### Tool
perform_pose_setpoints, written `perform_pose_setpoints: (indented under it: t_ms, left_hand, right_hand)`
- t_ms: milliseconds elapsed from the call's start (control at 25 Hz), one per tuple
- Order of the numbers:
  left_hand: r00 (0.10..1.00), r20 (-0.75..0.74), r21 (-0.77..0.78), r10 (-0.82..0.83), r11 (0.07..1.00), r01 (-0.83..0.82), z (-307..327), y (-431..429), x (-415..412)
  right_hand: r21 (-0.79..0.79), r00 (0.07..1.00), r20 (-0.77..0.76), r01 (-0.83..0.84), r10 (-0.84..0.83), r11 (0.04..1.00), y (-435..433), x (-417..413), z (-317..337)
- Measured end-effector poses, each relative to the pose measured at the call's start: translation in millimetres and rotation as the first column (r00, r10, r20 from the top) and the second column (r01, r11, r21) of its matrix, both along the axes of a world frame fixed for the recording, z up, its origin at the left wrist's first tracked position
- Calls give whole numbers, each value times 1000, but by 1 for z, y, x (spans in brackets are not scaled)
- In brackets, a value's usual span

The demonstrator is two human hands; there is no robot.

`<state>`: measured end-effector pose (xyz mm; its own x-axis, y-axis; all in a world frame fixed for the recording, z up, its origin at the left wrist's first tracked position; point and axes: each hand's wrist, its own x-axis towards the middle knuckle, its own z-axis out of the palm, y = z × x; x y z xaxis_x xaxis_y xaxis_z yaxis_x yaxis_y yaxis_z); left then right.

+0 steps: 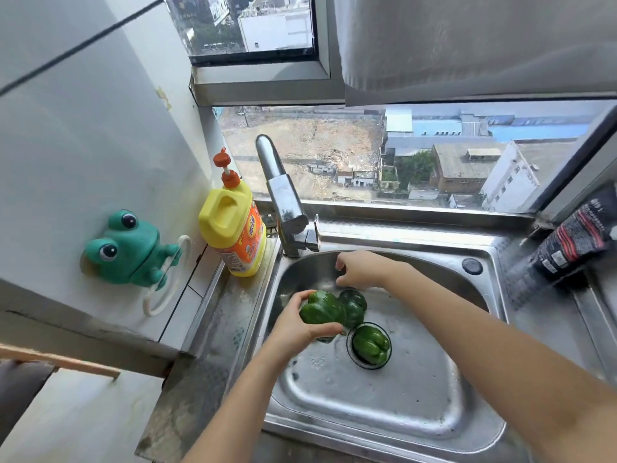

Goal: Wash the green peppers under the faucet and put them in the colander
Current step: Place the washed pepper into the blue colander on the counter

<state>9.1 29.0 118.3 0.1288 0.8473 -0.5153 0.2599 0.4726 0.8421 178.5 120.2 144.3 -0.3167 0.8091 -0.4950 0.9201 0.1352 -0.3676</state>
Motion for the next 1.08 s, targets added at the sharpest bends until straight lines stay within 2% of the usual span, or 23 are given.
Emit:
perform_pose_setpoints:
  t_ms: [120, 240, 360, 440, 520, 560, 600, 640, 680, 720, 760, 840, 920, 1080]
  left_hand:
    - [999, 17, -29, 41, 999, -40, 0, -4, 8]
    - [996, 48, -102, 81, 992, -76, 1, -5, 17]
    - [985, 165, -167, 40, 986, -12, 13, -6, 29]
    - [970, 238, -162, -55, 982, 95, 16, -4, 32]
    - [964, 239, -153, -119, 975, 159, 20, -2, 32]
    - [972, 173, -126, -156, 976, 179, 22, 0, 32]
    - [975, 33, -47, -220, 974, 221, 20, 4, 30]
    - [945, -176, 74, -277, 953, 293, 19, 9, 27]
    - [890, -351, 174, -289, 914, 366, 17, 13, 24]
    - [839, -462, 249, -288, 866, 434, 17, 14, 23]
    - [806, -505, 293, -308, 818, 495, 18, 14, 24]
    - [762, -531, 317, -372, 746, 585, 24, 10, 28]
    - [654, -585, 276, -480, 640, 717, 26, 4, 32]
    - [348, -661, 89, -665, 391, 916, 21, -5, 44]
  right_hand:
    - [-141, 999, -18, -39, 37, 989, -36, 21, -1]
    - [-218, 982, -186, -14, -27, 976, -66, 30, 2]
    - [-138, 879, -437, 145, -192, 980, -93, 25, 6]
    - [-33, 809, -512, 319, -290, 947, -103, 23, 7]
    - [27, 774, -522, 435, -359, 900, -112, 26, 7]
    - [50, 775, -506, 465, -379, 884, -118, 28, 7]
    - [95, 798, -459, 482, -391, 871, -125, 29, 7]
    - [189, 846, -368, 474, -385, 860, -134, 29, 6]
    - [323, 906, -226, 416, -358, 850, -143, 29, 3]
    - [445, 940, -64, 327, -335, 833, -151, 29, -1]
    - [513, 939, 65, 259, -338, 818, -162, 28, -4]
    - [532, 908, 177, 237, -380, 813, -179, 26, -6]
    - [539, 853, 189, 323, -486, 778, -198, 24, -3]
    - [516, 770, 147, 475, -620, 713, -241, 27, 6]
